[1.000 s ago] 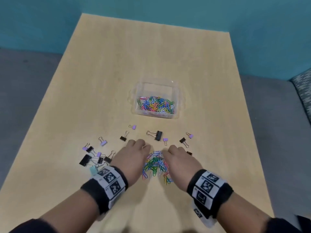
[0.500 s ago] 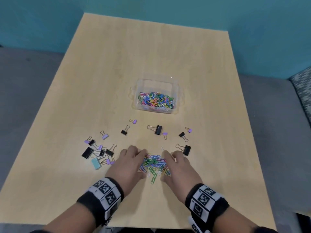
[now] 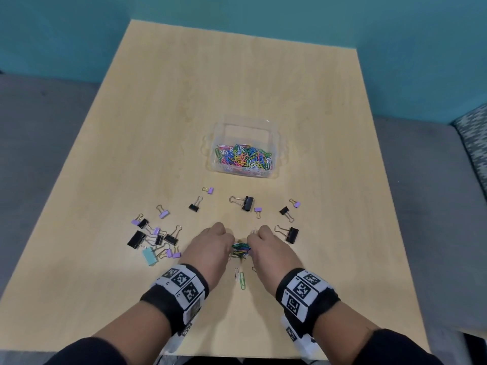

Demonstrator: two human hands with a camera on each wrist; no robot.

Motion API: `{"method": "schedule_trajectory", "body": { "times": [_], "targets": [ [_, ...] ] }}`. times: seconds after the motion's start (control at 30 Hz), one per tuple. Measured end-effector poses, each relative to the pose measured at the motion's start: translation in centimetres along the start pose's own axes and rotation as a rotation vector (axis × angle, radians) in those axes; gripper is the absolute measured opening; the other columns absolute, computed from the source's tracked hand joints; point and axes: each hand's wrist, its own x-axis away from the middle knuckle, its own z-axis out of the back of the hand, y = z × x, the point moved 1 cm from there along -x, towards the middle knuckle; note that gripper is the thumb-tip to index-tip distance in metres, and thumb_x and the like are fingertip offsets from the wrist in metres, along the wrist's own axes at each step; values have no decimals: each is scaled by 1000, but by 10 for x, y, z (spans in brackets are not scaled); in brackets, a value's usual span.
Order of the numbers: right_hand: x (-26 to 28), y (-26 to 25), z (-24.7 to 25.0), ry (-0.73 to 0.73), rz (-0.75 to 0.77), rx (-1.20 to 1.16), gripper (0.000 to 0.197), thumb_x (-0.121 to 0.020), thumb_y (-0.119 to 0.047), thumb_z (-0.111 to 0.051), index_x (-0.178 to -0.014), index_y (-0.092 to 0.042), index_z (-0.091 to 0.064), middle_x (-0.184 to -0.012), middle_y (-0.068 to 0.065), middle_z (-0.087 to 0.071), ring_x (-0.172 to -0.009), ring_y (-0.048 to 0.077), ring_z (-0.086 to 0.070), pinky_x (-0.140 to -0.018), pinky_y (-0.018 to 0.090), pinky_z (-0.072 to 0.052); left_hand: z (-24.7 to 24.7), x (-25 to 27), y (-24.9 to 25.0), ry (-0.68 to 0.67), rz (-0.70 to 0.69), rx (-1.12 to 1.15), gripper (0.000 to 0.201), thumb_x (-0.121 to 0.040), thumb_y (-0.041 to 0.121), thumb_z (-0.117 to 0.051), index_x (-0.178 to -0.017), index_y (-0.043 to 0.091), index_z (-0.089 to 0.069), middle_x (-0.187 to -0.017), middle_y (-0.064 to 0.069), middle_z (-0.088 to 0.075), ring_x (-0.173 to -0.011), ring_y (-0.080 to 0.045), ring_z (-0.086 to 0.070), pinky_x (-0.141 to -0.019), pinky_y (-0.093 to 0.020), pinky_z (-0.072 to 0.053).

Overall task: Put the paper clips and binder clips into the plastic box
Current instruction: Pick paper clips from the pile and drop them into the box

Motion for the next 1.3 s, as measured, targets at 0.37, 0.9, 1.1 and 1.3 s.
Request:
{"method": "schedule_trajectory", "body": {
  "times": [0.37, 0.9, 1.1, 1.3],
  "targets": [
    [2, 4, 27, -86, -52, -202, 8, -95, -25, -49, -97, -17, -52, -93, -3, -43, -72, 24, -50, -65, 38, -44, 27, 4, 3, 34, 120, 295, 14, -91, 23, -56, -95, 20, -69, -86, 6, -51, -75, -16, -55, -65, -29, -40],
    [-120, 26, 155, 265, -66, -275, 5, -86, -20, -59, -83, -22, -56, -86, 0, -51, -76, 19, -51, -64, 28, -32, 140, -128, -11, 327, 131, 298, 12, -86, 21, -63, -94, 18, -72, -87, 0, -56, -83, -21, -57, -73, -27, -39],
    [-125, 34, 152, 285, -115, -226, 29, -86, -27, -59, -114, -19, -58, -110, 2, -49, -89, 22, -54, -78, 32, -45, 134, -137, -13, 247, 117, 254, 29, -91, 24, -56, -119, 19, -63, -113, -5, -61, -96, -24, -59, -85, -30, -43],
    [-38, 29, 90, 69, 37, -80, 22, -85, -10, -46, -104, -12, -58, -104, 9, -54, -95, 31, -53, -79, 42, -47, 85, -46, -23, 151, 25, 269, 33, -85, 29, -48, -110, 17, -66, -104, -4, -62, -90, -25, -61, -81, -32, -48]
  ]
}}
